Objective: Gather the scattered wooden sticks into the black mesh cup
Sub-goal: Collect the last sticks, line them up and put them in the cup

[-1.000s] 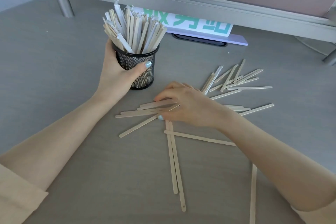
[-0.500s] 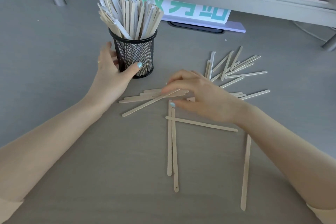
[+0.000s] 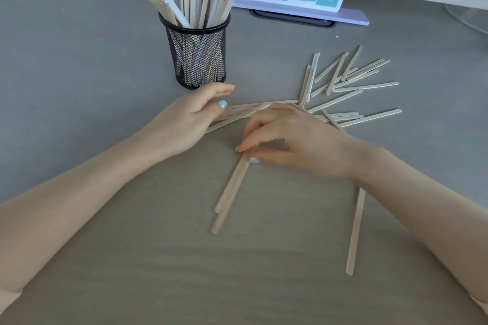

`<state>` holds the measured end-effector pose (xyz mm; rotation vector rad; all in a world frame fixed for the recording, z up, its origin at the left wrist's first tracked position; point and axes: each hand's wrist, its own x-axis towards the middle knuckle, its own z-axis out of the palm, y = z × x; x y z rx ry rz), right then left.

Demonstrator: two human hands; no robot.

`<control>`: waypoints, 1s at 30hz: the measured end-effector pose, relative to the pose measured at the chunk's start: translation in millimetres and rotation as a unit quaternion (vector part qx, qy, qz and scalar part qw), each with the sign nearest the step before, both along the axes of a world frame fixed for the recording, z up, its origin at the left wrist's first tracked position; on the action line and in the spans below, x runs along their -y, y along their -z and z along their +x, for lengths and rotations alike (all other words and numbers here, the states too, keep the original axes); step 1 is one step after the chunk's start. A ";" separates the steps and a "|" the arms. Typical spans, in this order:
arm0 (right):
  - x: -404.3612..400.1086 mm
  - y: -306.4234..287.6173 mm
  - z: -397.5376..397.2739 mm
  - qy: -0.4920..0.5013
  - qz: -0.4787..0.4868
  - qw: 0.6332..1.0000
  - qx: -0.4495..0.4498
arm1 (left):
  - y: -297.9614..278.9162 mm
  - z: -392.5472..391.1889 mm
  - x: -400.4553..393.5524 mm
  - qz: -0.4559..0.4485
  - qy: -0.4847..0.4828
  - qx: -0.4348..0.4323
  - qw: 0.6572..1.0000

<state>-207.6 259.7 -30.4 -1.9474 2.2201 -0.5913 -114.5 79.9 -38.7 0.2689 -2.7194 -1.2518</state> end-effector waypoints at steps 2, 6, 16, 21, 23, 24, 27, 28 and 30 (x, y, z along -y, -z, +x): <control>0.8 1.2 -4.8 0.033 -0.018 0.999 0.005 | -3.5 0.9 -3.6 0.000 0.024 0.033 0.999; 1.0 4.0 -14.4 0.108 -0.043 0.993 0.010 | -8.4 6.9 -3.7 -0.030 0.073 0.077 0.994; -26.1 -7.0 -15.2 0.230 -0.020 0.965 -0.128 | 6.8 24.3 3.2 -0.214 0.096 0.019 0.972; -32.0 -3.3 -17.1 0.222 0.013 0.970 -0.098 | 6.6 16.4 6.5 -0.162 0.079 -0.011 0.984; -24.6 -0.2 -15.4 0.212 -0.004 0.973 -0.097 | 6.6 11.5 7.1 -0.157 0.080 -0.017 0.984; -18.7 0.5 -13.8 0.207 -0.009 0.973 -0.100 | 7.3 9.5 7.7 -0.153 0.082 -0.016 0.985; 4.2 1.5 -8.9 0.180 -0.015 0.978 -0.108 | 8.7 4.8 10.0 -0.137 0.085 -0.018 0.987; 12.9 1.7 -6.8 0.170 -0.017 0.979 -0.107 | 8.5 3.7 11.2 -0.115 0.083 -0.021 0.990; 29.8 1.9 -2.6 0.150 -0.031 0.982 -0.113 | 5.5 3.0 13.3 -0.037 0.076 -0.023 0.996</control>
